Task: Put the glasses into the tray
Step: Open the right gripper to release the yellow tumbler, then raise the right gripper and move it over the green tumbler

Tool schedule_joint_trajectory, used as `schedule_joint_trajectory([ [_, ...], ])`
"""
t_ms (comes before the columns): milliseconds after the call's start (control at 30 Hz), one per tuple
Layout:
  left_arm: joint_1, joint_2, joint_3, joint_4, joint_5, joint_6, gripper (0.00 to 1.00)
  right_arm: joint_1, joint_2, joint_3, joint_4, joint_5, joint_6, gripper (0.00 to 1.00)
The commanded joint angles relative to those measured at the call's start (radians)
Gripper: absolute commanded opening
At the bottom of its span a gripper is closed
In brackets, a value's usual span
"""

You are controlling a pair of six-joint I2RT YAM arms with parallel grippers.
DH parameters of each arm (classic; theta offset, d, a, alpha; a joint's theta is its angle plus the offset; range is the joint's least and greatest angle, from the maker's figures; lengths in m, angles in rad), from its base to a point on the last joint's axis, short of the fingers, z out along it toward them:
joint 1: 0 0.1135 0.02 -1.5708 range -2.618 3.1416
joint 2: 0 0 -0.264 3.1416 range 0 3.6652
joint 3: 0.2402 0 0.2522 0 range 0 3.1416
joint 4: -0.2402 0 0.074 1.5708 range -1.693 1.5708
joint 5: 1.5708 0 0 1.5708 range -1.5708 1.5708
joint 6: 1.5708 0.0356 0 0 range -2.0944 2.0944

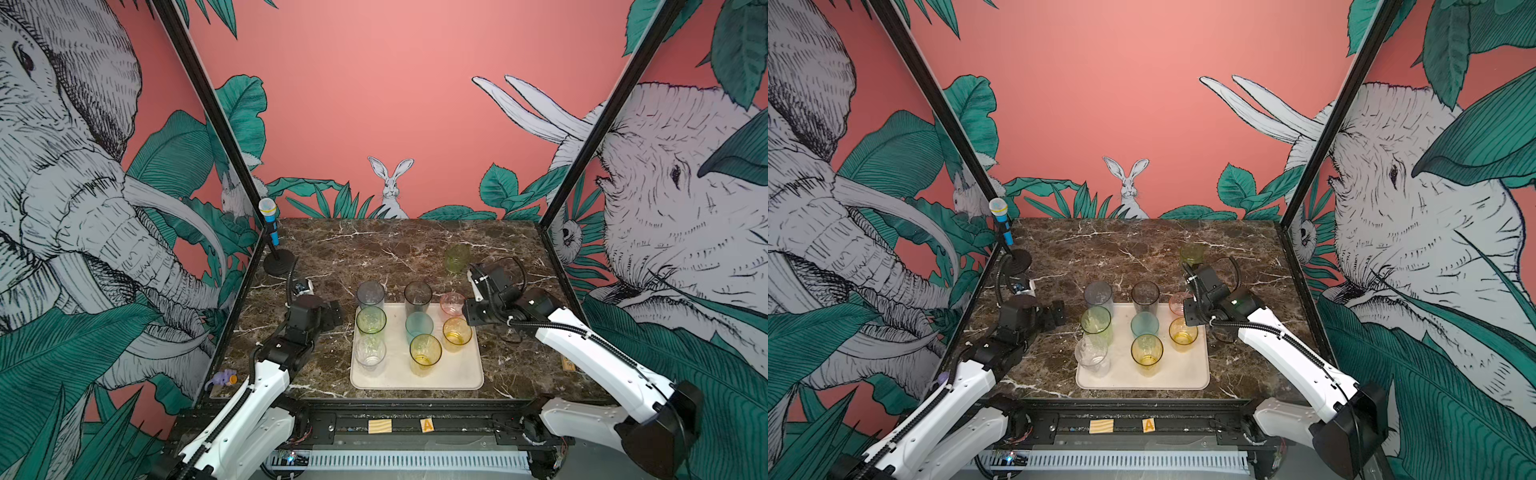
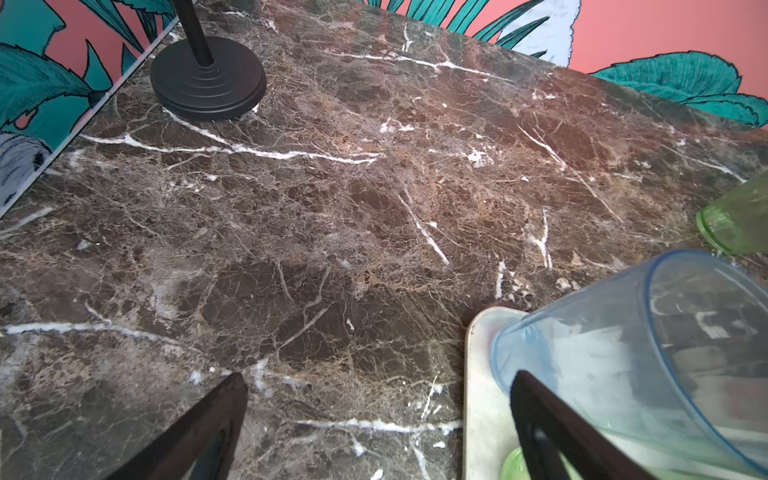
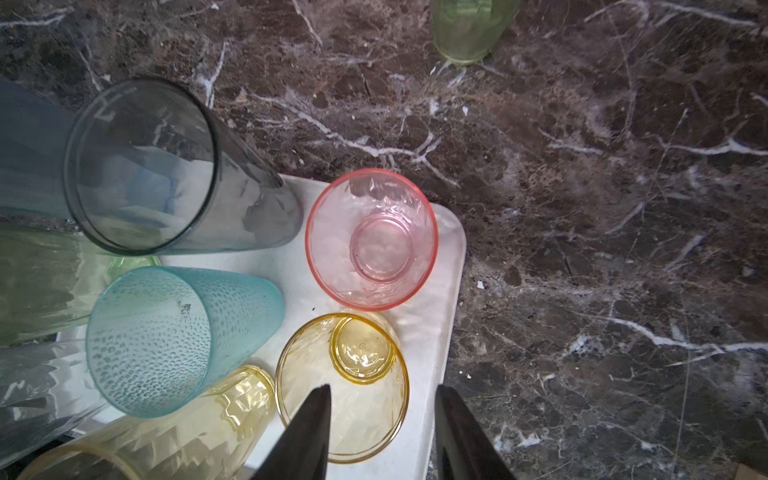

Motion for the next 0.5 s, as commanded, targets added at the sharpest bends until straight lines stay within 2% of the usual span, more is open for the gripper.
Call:
schedule_joint_trajectory([
  [0, 0.004, -0.02, -0.016, -0.022, -0.021, 0.006, 1.0, 0.006, -0.016, 0.054, -0.05, 0.067, -0.057, 0.45],
  [300, 0.004, -0.025, -0.014, -0.033, -0.025, 0.008, 0.99, -0.029, 0.017, 0.176, -0.057, 0.166, -0.141, 0.55],
  [467, 0.004, -0.037, -0.012, -0.043, -0.032, 0.01, 0.99, -0.11, 0.05, 0.209, -0.01, 0.131, -0.157, 0.59],
])
